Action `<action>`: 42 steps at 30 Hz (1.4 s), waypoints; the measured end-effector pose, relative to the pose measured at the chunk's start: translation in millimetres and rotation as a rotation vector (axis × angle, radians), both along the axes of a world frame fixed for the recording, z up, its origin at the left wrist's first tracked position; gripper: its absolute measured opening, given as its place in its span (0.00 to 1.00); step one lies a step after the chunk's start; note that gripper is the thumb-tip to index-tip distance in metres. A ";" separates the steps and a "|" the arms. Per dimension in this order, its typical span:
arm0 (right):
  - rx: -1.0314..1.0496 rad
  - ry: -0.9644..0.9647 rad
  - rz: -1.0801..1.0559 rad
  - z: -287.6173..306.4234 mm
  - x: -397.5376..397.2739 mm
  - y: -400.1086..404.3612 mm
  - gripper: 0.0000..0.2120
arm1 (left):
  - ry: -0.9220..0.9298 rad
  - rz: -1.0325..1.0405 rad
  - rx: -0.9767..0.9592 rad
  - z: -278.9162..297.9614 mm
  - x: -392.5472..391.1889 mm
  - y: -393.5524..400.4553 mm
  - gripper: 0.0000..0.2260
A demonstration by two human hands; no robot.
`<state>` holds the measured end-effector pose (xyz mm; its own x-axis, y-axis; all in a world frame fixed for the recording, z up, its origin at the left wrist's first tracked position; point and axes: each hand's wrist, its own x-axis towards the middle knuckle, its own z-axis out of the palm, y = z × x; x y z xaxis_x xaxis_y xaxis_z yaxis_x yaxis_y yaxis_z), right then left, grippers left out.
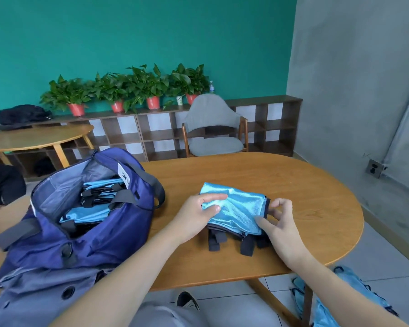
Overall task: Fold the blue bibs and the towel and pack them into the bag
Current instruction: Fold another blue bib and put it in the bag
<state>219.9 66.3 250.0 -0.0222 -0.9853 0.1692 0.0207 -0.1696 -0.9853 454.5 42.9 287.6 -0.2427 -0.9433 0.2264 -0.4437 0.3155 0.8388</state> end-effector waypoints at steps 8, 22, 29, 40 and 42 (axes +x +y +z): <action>-0.103 0.094 0.135 34.3 70.4 7.9 0.09 | -0.012 0.137 -0.093 39.7 62.9 36.7 0.14; -0.340 0.381 0.269 99.0 261.0 1.0 0.17 | 0.086 0.619 -0.191 82.4 237.6 90.7 0.04; -0.249 0.441 0.255 109.4 352.4 -38.6 0.16 | -0.127 0.652 -0.042 99.6 305.9 61.9 0.12; 0.159 0.533 0.327 60.2 389.4 -80.7 0.16 | -0.133 0.542 0.348 22.9 340.4 -6.7 0.19; 0.126 0.634 0.367 57.9 386.3 -84.1 0.16 | -0.357 0.495 0.348 13.9 345.6 -10.2 0.23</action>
<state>606.1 -17.8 307.9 0.3763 -0.9234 -0.0751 -0.5250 -0.1458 -0.8385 800.1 32.7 301.5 0.2310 -0.9652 -0.1225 -0.7327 -0.2554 0.6308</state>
